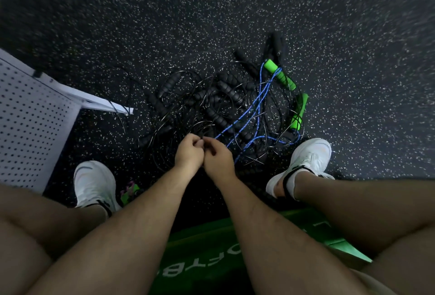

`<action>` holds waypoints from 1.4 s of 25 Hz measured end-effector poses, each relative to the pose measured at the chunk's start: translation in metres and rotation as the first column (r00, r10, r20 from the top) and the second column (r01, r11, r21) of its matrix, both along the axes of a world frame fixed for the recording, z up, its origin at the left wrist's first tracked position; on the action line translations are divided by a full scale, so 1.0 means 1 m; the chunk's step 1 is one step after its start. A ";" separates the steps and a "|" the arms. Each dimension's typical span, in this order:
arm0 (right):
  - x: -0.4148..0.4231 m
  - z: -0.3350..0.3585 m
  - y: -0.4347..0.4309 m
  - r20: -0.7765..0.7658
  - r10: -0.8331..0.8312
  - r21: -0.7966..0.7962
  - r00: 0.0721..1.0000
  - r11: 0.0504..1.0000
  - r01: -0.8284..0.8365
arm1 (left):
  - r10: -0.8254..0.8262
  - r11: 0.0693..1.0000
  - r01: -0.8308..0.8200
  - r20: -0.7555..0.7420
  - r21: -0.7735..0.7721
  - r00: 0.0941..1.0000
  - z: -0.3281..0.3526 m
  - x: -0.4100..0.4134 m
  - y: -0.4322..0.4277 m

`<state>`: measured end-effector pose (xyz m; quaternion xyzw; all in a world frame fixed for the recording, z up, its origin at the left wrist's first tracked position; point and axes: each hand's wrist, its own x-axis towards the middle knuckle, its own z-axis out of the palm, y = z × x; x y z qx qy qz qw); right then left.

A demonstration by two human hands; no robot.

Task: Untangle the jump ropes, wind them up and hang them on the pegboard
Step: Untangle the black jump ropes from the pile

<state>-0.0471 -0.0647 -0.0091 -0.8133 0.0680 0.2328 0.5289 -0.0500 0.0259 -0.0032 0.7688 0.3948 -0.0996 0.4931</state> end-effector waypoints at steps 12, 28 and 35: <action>0.090 0.176 0.028 0.410 0.030 0.153 0.912 0.983 -0.101 | -0.147 0.984 0.087 0.424 0.156 0.894 0.195 0.066 0.046; 0.147 0.353 0.020 0.473 0.698 -0.599 0.538 0.702 -0.385 | -0.514 0.842 0.373 0.370 0.390 0.774 0.328 0.091 0.092; 0.165 0.334 0.010 0.286 0.744 -0.581 0.604 0.636 -0.508 | -0.384 0.917 0.242 0.535 0.318 0.752 0.340 0.093 0.115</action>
